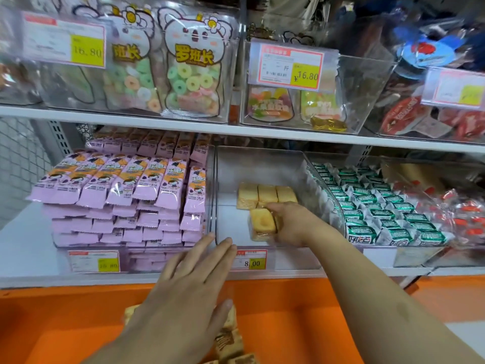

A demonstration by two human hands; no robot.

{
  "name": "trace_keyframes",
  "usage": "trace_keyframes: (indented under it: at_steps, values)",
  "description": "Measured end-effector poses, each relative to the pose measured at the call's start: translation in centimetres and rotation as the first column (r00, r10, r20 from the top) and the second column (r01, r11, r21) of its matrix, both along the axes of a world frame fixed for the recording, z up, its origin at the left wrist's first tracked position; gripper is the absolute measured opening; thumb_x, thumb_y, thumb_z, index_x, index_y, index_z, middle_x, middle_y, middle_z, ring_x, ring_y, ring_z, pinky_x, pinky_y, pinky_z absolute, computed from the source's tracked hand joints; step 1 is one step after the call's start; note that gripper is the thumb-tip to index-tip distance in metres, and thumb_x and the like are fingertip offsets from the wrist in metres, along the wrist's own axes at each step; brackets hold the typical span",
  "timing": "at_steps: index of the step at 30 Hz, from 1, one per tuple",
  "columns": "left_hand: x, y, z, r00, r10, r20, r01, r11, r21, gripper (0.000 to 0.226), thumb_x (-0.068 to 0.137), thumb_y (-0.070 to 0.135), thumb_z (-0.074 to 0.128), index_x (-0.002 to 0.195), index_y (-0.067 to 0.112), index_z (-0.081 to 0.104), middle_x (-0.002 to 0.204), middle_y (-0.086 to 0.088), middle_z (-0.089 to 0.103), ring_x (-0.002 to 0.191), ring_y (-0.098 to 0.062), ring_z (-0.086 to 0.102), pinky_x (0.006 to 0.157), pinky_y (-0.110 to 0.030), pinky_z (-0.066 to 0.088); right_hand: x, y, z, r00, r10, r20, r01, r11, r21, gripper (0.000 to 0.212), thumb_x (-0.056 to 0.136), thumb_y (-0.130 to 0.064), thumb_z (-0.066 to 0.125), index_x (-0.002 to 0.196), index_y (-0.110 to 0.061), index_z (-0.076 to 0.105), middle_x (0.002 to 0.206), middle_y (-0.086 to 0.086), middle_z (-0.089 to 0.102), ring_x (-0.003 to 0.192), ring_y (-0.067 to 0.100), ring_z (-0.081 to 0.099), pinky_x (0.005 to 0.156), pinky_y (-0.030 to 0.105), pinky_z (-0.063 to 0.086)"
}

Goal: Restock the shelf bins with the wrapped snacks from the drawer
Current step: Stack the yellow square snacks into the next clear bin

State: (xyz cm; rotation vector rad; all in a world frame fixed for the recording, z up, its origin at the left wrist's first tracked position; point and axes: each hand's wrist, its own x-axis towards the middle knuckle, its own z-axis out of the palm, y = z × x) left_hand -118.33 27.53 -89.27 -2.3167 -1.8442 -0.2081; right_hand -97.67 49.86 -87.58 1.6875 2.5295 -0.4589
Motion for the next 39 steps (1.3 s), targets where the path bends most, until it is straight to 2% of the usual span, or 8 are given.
trace_keyframes:
  at_steps: [6, 9, 12, 18, 26, 34, 36, 39]
  values:
    - [-0.1, -0.3, -0.5, 1.000, 0.014, -0.005, -0.014, 1.000, -0.003, 0.078, 0.094, 0.066, 0.043, 0.160, 0.027, 0.037, 0.168, 0.013, 0.032, 0.154, -0.019, 0.032, 0.110, -0.042, 0.042, -0.7, -0.3, 1.9, 0.999, 0.008, 0.039, -0.007, 0.999, -0.038, 0.064, 0.094, -0.054, 0.056, 0.155, -0.040, 0.044, 0.163, 0.005, 0.040, 0.145, 0.032, 0.044, 0.117, 0.043, 0.040]
    - [-0.2, -0.3, -0.6, 1.000, 0.019, -0.018, -0.020, 1.000, -0.006, 0.077, 0.095, 0.065, 0.042, 0.161, 0.027, 0.036, 0.168, 0.014, 0.030, 0.155, -0.017, 0.030, 0.108, -0.040, 0.027, -2.1, -1.6, 2.0, 0.989, 0.073, 0.131, -0.055, 0.989, -0.134, 0.075, 0.094, -0.078, 0.030, 0.157, -0.040, 0.042, 0.170, 0.004, 0.031, 0.155, 0.032, 0.029, 0.123, 0.051, 0.028]
    - [-0.1, -0.3, -0.7, 0.999, 0.025, -0.030, -0.024, 0.999, 0.023, 0.076, 0.094, 0.065, 0.043, 0.160, 0.027, 0.038, 0.168, 0.015, 0.031, 0.155, -0.016, 0.030, 0.107, -0.040, 0.026, -2.2, -2.3, 1.2, 0.986, 0.024, 0.164, 0.012, 0.976, -0.219, 0.089, 0.085, -0.091, 0.015, 0.163, -0.049, 0.016, 0.176, 0.003, 0.000, 0.161, 0.038, 0.001, 0.127, 0.062, 0.009]
    - [-0.1, 0.0, -1.1, 0.999, 0.026, -0.048, -0.022, 0.997, 0.079, 0.076, 0.092, 0.066, 0.042, 0.158, 0.028, 0.042, 0.166, 0.014, 0.035, 0.154, -0.016, 0.031, 0.106, -0.041, 0.028, -0.8, -2.3, 1.2, 0.996, -0.051, 0.071, 0.067, 0.967, -0.247, 0.071, 0.098, -0.082, 0.020, 0.162, -0.053, 0.012, 0.175, 0.003, -0.011, 0.159, 0.042, -0.014, 0.127, 0.062, -0.004]
    - [-0.2, -0.1, -1.0, 0.998, 0.022, -0.065, -0.016, 0.996, 0.090, 0.076, 0.093, 0.066, 0.042, 0.159, 0.027, 0.040, 0.166, 0.013, 0.035, 0.154, -0.016, 0.027, 0.107, -0.041, 0.027, 0.1, -1.2, 0.8, 0.994, -0.068, 0.085, 0.086, 0.970, -0.228, 0.070, 0.102, -0.075, 0.021, 0.165, -0.048, 0.010, 0.175, 0.008, -0.011, 0.159, 0.043, -0.014, 0.127, 0.060, -0.003]
    - [-0.4, -0.3, -0.6, 0.999, 0.027, -0.043, -0.026, 0.999, 0.021, 0.077, 0.095, 0.066, 0.040, 0.162, 0.028, 0.034, 0.169, 0.015, 0.028, 0.156, -0.015, 0.027, 0.107, -0.043, 0.027, 0.8, 1.4, -0.7, 0.979, 0.066, 0.194, -0.038, 0.988, -0.147, 0.102, 0.075, -0.088, 0.005, 0.146, -0.028, 0.048, 0.167, 0.013, 0.030, 0.159, 0.037, 0.008, 0.123, 0.062, 0.016]
    - [-0.3, -0.3, -0.5, 0.999, 0.026, -0.038, -0.026, 1.000, 0.006, 0.077, 0.096, 0.066, 0.039, 0.162, 0.028, 0.033, 0.169, 0.015, 0.027, 0.156, -0.015, 0.025, 0.107, -0.043, 0.026, 0.8, 0.7, 0.0, 0.972, 0.090, 0.217, -0.060, 0.988, -0.140, 0.090, 0.090, -0.079, 0.008, 0.153, -0.027, 0.044, 0.170, 0.013, 0.026, 0.160, 0.035, 0.008, 0.125, 0.059, 0.014]
    - [-0.3, -0.3, -0.4, 0.999, 0.035, -0.040, -0.036, 0.999, -0.028, 0.078, 0.095, 0.066, 0.040, 0.162, 0.028, 0.032, 0.169, 0.015, 0.027, 0.156, -0.015, 0.024, 0.108, -0.043, 0.026, 1.0, -0.3, 0.5, 0.981, 0.075, 0.181, -0.046, 0.986, -0.162, 0.074, 0.104, -0.069, 0.020, 0.167, -0.030, 0.018, 0.176, 0.002, 0.004, 0.162, 0.033, -0.002, 0.129, 0.055, 0.006]
